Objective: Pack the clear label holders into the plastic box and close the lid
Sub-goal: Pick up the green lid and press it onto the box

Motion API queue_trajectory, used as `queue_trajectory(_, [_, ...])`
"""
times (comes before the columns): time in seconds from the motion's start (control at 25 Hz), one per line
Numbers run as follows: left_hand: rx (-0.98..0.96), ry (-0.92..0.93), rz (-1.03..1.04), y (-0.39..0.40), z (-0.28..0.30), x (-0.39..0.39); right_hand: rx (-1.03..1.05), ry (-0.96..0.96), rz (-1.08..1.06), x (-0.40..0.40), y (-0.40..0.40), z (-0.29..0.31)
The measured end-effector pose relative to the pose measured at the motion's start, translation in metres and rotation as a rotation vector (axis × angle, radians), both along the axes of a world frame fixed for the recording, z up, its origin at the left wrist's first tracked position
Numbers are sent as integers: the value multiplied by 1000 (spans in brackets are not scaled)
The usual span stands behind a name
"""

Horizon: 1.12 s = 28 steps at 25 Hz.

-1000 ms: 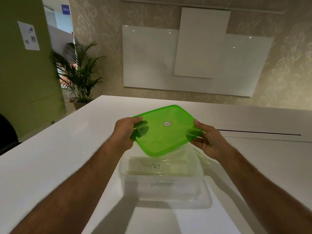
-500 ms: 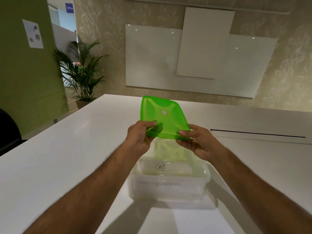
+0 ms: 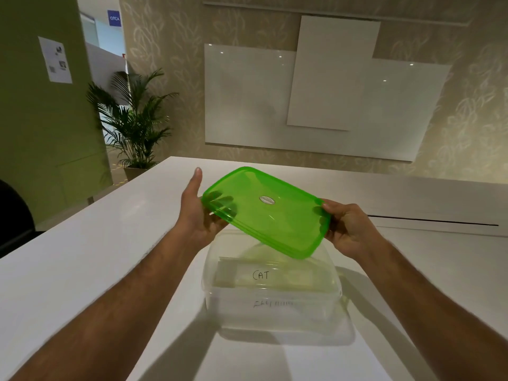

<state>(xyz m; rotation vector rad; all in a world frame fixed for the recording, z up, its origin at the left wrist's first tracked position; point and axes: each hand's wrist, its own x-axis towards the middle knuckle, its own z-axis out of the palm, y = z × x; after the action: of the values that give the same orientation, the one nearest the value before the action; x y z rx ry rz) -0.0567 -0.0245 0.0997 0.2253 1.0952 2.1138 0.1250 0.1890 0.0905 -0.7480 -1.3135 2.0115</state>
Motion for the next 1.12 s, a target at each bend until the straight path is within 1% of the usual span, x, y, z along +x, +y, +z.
queue_trajectory(0.12, [-73,44,-34,-7,-2,-8,-16,-17,-39,1,5,-3])
queue_trajectory(0.2, [-200,130,-27,-8,-4,-10,-38,-31,-37,1,7,-5])
queue_trajectory(0.28, [-358,301,10,-7,-7,-11,-59,-40,8,3,4,-6])
queue_trajectory(0.36, [-475,475,74,-6,-9,-10,-37,-56,-1,3,0,-7])
queue_trajectory(0.44, [-535,633,128,-5,-12,-10,30,-66,-65,2,-1,-10])
queue_trajectory(0.52, [-550,737,164,-5,-15,-11,54,-62,-100,0,-2,-12])
queue_trajectory(0.8, [-652,905,261,-4,-23,-14,161,-92,-85,0,-10,-20])
queue_trajectory(1.12, [-700,972,268,-3,-42,-18,199,-145,-96,2,-16,-30])
